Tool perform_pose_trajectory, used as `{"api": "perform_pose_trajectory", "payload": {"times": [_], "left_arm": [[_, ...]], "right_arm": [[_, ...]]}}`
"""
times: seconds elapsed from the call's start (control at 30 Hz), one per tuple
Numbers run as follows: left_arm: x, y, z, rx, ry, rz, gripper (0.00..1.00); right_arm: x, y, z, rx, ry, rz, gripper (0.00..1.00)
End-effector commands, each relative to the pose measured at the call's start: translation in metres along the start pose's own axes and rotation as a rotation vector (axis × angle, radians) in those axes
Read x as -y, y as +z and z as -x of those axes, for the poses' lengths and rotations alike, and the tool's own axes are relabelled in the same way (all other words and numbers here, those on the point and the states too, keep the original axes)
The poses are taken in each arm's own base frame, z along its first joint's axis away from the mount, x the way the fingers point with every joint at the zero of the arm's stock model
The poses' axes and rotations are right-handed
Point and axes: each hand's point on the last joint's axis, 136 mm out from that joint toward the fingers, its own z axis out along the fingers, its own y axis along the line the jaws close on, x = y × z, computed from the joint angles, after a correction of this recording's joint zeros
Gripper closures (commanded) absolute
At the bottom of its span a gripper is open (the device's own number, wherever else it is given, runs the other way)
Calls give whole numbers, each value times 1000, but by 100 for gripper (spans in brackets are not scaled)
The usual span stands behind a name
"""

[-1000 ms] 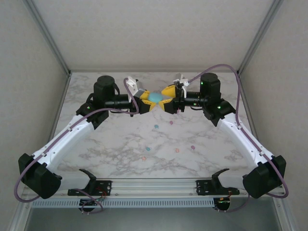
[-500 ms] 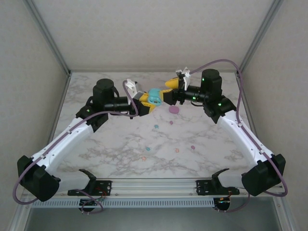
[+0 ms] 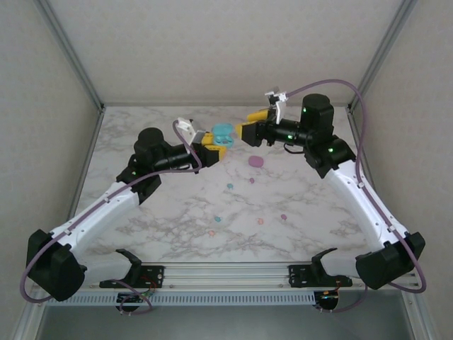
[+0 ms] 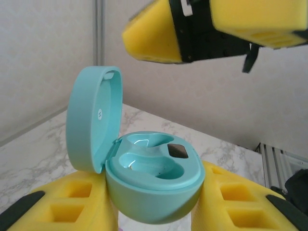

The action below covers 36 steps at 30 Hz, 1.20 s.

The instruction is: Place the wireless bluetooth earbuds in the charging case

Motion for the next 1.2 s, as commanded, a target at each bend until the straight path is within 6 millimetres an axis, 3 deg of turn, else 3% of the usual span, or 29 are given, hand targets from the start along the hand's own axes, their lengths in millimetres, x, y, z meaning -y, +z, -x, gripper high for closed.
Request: {"api": "perform_pose_trajectory", "payload": {"times": [0.0, 0.13, 0.2, 0.33, 0.43, 0.6, 0.83, 0.97, 1.17], "left_arm": [[-6, -9, 26, 122, -13, 46, 85], [-14, -24, 36, 163, -40, 85, 85], [-14, -32, 40, 173, -38, 97, 85], [-6, -49, 44, 190, -29, 125, 85], [-2, -59, 44, 204, -37, 145, 85], [5, -76, 48, 225, -25, 177, 85], [13, -87, 55, 223, 7, 195, 84], [15, -90, 54, 219, 14, 198, 84], [14, -88, 51, 208, 14, 196, 84]], "right_arm": [[29, -19, 2, 42, 90, -229, 25], [100, -33, -47, -42, 332, -557, 42], [121, -29, -79, -129, 433, -618, 46], [138, 1, -143, -330, 595, -581, 58], [149, 24, -185, -474, 633, -591, 60], [158, 69, -234, -703, 585, -582, 64], [168, 112, -274, -862, 543, -559, 66], [172, 119, -287, -899, 553, -555, 65], [164, 121, -304, -951, 564, -505, 62]]}}
